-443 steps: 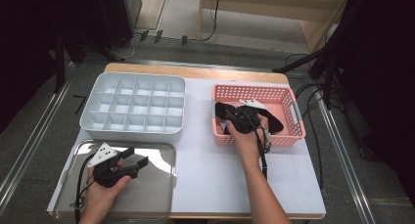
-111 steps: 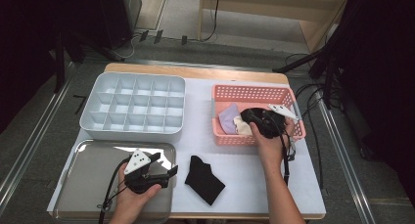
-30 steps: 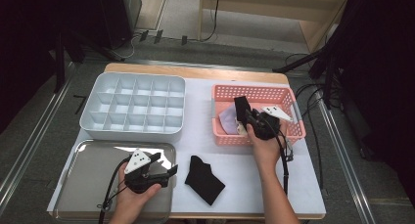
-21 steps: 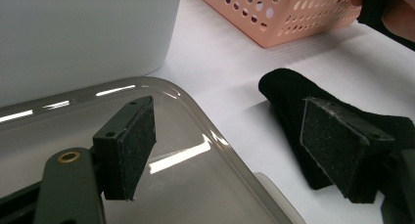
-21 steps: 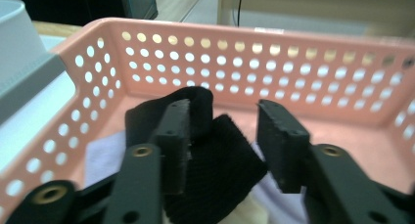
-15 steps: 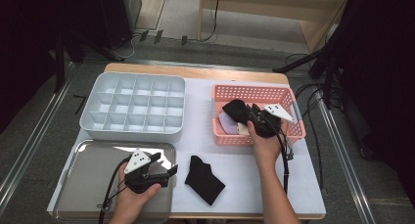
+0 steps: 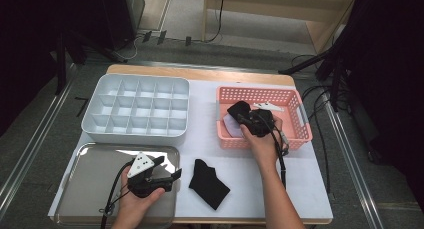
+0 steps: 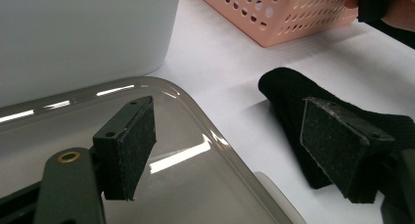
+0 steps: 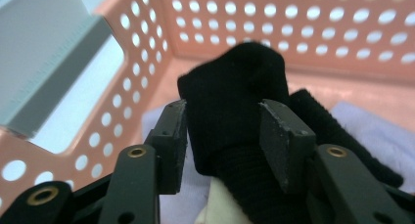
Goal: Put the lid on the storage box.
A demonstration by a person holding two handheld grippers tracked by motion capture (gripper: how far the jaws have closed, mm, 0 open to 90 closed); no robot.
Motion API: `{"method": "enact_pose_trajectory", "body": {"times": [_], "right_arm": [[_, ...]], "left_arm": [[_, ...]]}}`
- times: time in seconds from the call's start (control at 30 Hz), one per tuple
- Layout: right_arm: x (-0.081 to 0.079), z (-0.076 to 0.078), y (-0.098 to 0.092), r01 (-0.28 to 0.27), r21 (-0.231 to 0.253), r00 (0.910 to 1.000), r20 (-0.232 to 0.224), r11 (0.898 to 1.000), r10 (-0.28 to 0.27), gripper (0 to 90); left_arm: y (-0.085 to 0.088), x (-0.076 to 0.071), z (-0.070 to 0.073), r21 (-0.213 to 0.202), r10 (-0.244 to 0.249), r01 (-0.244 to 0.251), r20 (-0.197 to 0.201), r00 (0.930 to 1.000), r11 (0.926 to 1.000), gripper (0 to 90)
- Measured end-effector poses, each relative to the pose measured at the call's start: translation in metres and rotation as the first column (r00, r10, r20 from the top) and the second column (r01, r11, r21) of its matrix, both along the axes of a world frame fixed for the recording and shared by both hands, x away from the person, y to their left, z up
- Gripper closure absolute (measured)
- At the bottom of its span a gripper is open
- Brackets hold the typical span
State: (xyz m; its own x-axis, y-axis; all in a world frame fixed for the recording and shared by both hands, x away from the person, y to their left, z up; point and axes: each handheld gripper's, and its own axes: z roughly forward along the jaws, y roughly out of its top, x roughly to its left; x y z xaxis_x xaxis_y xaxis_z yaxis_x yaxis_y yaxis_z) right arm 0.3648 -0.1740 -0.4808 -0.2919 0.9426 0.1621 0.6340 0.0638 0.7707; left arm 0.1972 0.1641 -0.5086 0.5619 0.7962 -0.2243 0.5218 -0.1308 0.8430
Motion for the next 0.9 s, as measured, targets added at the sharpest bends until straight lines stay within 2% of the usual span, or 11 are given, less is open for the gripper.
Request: {"method": "enact_pose_trajectory", "body": {"times": [0.07,0.17,0.23,0.3,0.37,0.47,0.5,0.67,0.77,0.9], "right_arm": [[0.001,-0.001,0.002,0.008,-0.030,0.9997,-0.023,1.000,-0.009,50.5],[0.002,-0.003,0.008,0.017,-0.109,0.9982,-0.056,0.994,-0.023,48.4],[0.003,-0.003,0.010,0.019,-0.139,0.9965,-0.079,0.990,-0.030,51.4],[0.004,-0.002,0.009,0.021,-0.134,0.9947,-0.097,0.991,-0.034,59.5],[0.005,-0.002,0.007,0.019,-0.092,0.9931,-0.113,0.996,-0.029,73.8],[0.005,-0.002,0.004,0.036,-0.056,0.9928,-0.112,0.998,-0.042,81.3],[0.004,-0.002,0.003,0.041,-0.034,0.9942,-0.098,0.999,-0.044,82.1],[-0.002,-0.001,-0.002,0.056,0.007,0.9984,0.001,0.998,-0.056,82.9],[-0.007,-0.001,-0.007,0.077,0.050,0.9936,0.079,0.996,-0.080,83.0],[-0.010,0.003,-0.014,0.058,0.126,0.9872,0.140,0.990,-0.076,83.1]], "left_arm": [[0.000,0.000,0.000,0.001,0.000,0.000,-0.002,1.0000,1.0000,21.6],[-0.001,0.000,0.000,0.005,0.002,-0.002,-0.002,1.0000,1.0000,21.6],[-0.001,0.000,0.000,0.001,0.001,-0.001,-0.001,1.0000,1.0000,21.6],[-0.001,0.000,0.000,0.000,0.001,-0.001,0.001,1.0000,1.0000,21.6],[-0.001,0.000,0.000,0.000,0.002,-0.002,0.001,1.0000,1.0000,21.6],[0.000,0.000,0.000,-0.001,0.001,-0.001,0.001,1.0000,1.0000,21.6],[0.000,0.000,0.000,0.001,0.002,-0.002,0.001,1.0000,1.0000,21.6],[0.000,0.000,0.000,0.003,0.000,0.000,0.000,1.0000,1.0000,21.7],[0.000,0.000,0.000,0.000,-0.002,0.002,0.000,1.0000,1.0000,21.7],[0.000,0.000,0.000,-0.001,-0.002,0.002,0.000,1.0000,1.0000,21.7]]}}
